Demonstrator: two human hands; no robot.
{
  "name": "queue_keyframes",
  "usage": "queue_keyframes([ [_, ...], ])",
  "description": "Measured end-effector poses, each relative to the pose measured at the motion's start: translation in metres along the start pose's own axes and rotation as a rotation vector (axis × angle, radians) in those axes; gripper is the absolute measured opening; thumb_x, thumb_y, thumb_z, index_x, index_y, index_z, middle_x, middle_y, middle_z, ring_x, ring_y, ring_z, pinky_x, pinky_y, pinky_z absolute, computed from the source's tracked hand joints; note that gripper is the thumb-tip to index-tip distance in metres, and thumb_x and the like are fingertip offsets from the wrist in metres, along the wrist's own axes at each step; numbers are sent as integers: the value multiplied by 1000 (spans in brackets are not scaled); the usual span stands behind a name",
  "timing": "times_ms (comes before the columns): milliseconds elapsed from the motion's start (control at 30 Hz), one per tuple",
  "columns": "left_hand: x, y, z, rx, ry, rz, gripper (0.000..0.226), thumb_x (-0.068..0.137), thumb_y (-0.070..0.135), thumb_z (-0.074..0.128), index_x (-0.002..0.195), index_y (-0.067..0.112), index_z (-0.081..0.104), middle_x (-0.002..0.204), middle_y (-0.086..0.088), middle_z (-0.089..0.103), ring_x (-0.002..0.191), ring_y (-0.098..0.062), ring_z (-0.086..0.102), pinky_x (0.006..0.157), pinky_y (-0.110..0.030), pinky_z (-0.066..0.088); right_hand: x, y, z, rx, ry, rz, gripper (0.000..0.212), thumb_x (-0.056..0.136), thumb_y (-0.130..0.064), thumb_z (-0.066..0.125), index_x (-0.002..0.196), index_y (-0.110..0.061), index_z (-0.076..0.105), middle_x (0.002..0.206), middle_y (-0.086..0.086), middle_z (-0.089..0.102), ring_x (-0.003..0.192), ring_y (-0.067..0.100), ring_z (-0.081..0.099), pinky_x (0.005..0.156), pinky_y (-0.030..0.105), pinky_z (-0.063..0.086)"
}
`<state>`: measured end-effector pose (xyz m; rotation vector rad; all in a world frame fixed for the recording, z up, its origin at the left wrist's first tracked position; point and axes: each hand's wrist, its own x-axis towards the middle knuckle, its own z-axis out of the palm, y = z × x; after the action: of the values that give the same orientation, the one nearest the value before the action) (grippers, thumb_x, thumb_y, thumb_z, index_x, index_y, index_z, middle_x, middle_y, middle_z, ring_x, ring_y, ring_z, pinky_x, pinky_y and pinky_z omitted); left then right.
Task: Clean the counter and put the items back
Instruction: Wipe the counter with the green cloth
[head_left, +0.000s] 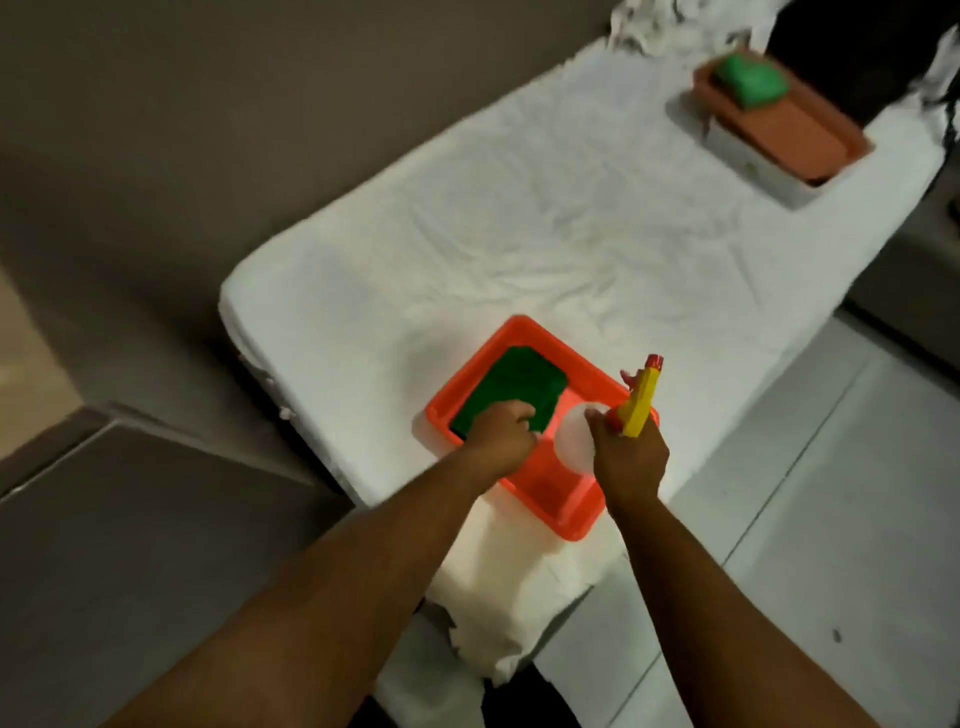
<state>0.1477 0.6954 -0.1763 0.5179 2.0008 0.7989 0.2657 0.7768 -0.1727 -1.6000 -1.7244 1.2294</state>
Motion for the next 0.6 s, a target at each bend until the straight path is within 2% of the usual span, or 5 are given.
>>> queue_keyframes([
  [167,70,-16,9,239,104,-74,47,87,14,61,133,8,53,138,-13,53,127,-29,48,105,-31,38,41,43,34,-47,-62,12,21,86,-27,71,82,-12,58,75,4,62,73,24,58,66,33,45],
  [267,97,-28,-3,391,142,-38,36,86,13,58,121,6,60,125,-18,61,116,-35,55,87,-30,41,46,54,47,-108,-103,-19,33,85,-33,72,100,-5,63,100,16,64,96,32,60,77,35,48],
  [367,115,-39,-11,498,164,-18,33,87,15,57,117,3,61,123,-23,61,113,-40,56,89,-36,42,36,66,47,-107,-22,224,60,79,-42,76,125,-12,52,127,13,54,117,28,50,90,36,44],
  [467,129,-50,-9,537,160,-51,36,87,19,61,118,2,59,123,-23,61,110,-39,57,82,-34,42,20,82,51,-61,-95,410,39,85,-38,70,109,-9,59,106,7,62,103,26,59,75,26,38],
  [600,132,-47,-4,362,121,-117,28,87,18,61,112,7,60,114,-18,64,92,-26,62,71,-30,44,12,80,72,-37,-308,342,38,92,-41,60,103,-6,64,95,5,65,87,21,59,74,27,39],
])
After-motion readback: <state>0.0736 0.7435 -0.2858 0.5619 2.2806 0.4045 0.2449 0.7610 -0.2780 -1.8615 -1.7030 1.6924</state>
